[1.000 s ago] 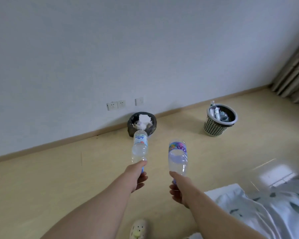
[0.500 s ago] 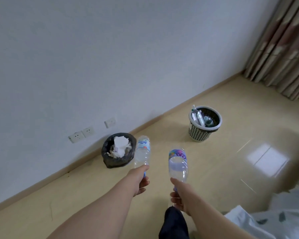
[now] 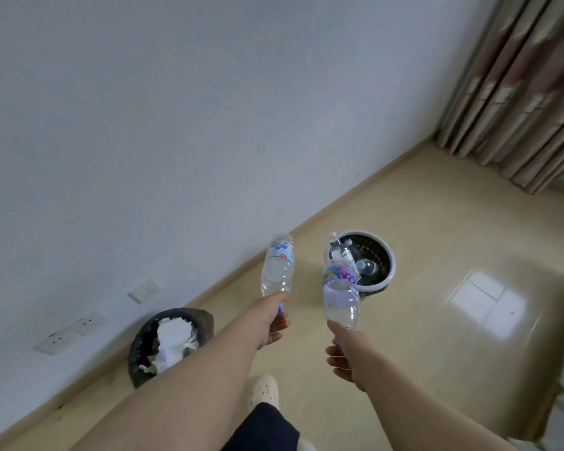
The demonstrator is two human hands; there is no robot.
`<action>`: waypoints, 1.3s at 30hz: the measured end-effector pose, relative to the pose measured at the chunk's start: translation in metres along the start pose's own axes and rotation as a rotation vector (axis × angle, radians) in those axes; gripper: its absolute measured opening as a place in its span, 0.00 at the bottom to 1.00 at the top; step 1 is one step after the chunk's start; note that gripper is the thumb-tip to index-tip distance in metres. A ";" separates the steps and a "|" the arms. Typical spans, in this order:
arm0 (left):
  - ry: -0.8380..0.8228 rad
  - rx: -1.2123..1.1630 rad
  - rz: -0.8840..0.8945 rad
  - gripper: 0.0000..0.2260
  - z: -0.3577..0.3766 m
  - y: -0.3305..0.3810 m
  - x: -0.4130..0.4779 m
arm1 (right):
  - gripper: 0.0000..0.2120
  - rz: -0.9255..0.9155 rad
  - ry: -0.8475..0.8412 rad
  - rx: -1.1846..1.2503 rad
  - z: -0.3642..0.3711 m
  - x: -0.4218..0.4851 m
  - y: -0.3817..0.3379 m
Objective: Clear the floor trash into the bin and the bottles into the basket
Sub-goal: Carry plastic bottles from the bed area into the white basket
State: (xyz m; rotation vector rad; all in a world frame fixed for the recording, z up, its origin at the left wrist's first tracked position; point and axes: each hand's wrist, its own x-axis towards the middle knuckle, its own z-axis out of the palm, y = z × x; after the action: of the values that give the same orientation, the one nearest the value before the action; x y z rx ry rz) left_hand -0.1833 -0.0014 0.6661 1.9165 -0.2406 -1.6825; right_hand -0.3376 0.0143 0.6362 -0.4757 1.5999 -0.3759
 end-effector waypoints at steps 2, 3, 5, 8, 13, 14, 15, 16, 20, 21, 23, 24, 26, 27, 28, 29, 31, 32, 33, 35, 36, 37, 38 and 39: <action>-0.022 0.024 -0.012 0.12 0.017 0.026 0.023 | 0.14 0.012 0.013 0.003 -0.008 0.022 -0.026; -0.022 0.043 -0.011 0.12 0.025 0.039 0.036 | 0.15 0.014 0.024 0.009 -0.012 0.032 -0.038; -0.024 0.065 -0.001 0.12 0.042 0.071 0.064 | 0.15 0.009 0.046 0.031 -0.022 0.056 -0.072; -0.042 0.106 -0.008 0.12 0.067 0.123 0.103 | 0.16 0.013 0.082 0.060 -0.034 0.087 -0.127; -0.039 0.187 0.017 0.11 0.108 0.201 0.148 | 0.13 -0.017 0.125 0.126 -0.050 0.131 -0.203; -0.045 0.211 0.021 0.11 0.121 0.215 0.157 | 0.12 -0.019 0.121 0.140 -0.055 0.141 -0.215; -0.052 0.230 0.018 0.11 0.133 0.225 0.162 | 0.12 -0.017 0.110 0.153 -0.061 0.148 -0.225; -0.060 0.234 0.013 0.11 0.141 0.231 0.166 | 0.12 -0.012 0.103 0.165 -0.064 0.152 -0.230; -0.068 0.235 -0.032 0.11 0.184 0.248 0.184 | 0.15 0.071 0.104 0.203 -0.093 0.178 -0.249; -0.063 0.226 -0.040 0.11 0.195 0.251 0.189 | 0.16 0.083 0.101 0.201 -0.104 0.186 -0.255; -0.041 0.195 -0.053 0.10 0.215 0.252 0.199 | 0.16 0.100 0.079 0.150 -0.128 0.201 -0.267; -0.031 0.179 -0.051 0.10 0.221 0.253 0.202 | 0.16 0.106 0.061 0.126 -0.137 0.205 -0.271; 0.005 0.116 -0.057 0.10 0.241 0.248 0.208 | 0.16 0.104 0.028 0.051 -0.166 0.217 -0.285; 0.027 0.087 -0.058 0.10 0.249 0.243 0.209 | 0.16 0.093 0.030 -0.004 -0.180 0.222 -0.293; 0.047 0.067 -0.059 0.11 0.255 0.240 0.208 | 0.16 0.076 0.041 -0.035 -0.190 0.226 -0.299; 0.070 0.048 -0.067 0.11 0.263 0.237 0.207 | 0.15 0.058 0.050 -0.064 -0.202 0.232 -0.305; 0.116 -0.004 -0.108 0.13 0.274 0.224 0.205 | 0.15 0.053 0.072 -0.106 -0.219 0.244 -0.310; 0.120 -0.018 -0.121 0.14 0.277 0.219 0.203 | 0.16 0.072 0.080 -0.112 -0.223 0.248 -0.308; 0.125 -0.038 -0.131 0.14 0.279 0.213 0.201 | 0.16 0.102 0.074 -0.134 -0.226 0.251 -0.304; 0.142 -0.054 -0.125 0.14 0.279 0.198 0.201 | 0.17 0.153 0.035 -0.161 -0.226 0.256 -0.292; 0.152 -0.047 -0.119 0.14 0.278 0.191 0.204 | 0.17 0.159 0.005 -0.167 -0.225 0.260 -0.287; 0.162 -0.038 -0.125 0.13 0.277 0.181 0.208 | 0.17 0.167 -0.017 -0.172 -0.224 0.264 -0.280; 0.161 -0.018 -0.129 0.13 0.277 0.176 0.208 | 0.17 0.167 -0.025 -0.172 -0.224 0.264 -0.274; 0.156 0.009 -0.142 0.13 0.275 0.170 0.214 | 0.17 0.175 -0.025 -0.162 -0.222 0.266 -0.268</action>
State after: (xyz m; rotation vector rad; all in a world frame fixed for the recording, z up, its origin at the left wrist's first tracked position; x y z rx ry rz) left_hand -0.3654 -0.3272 0.5610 2.1030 -0.0529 -1.6110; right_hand -0.5510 -0.3611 0.5635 -0.4568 1.6407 -0.1078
